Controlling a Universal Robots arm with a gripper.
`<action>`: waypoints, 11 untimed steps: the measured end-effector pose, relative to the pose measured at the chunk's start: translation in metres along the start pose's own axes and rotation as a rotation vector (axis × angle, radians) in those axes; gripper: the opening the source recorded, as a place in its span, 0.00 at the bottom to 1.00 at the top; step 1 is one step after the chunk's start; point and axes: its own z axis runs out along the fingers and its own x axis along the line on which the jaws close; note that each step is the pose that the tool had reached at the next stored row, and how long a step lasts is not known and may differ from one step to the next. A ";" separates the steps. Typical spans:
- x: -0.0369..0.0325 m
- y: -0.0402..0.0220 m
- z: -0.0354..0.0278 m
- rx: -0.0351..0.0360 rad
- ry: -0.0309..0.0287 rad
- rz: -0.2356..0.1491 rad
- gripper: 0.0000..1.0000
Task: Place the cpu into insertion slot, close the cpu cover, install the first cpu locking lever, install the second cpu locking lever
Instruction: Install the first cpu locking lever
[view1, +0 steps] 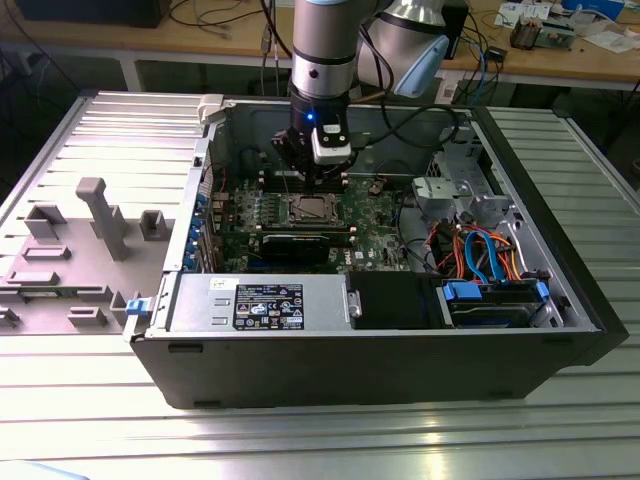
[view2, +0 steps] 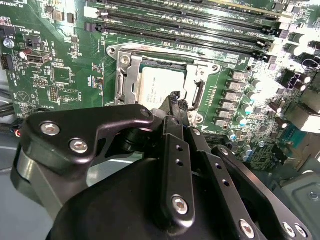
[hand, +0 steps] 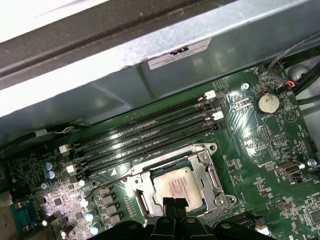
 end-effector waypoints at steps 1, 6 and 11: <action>0.0000 0.0000 0.0000 0.0000 0.0000 -0.004 0.11; 0.0000 0.0000 0.0000 0.0005 -0.0004 -0.029 0.11; 0.0000 0.0000 0.0000 0.0010 -0.0007 -0.055 0.11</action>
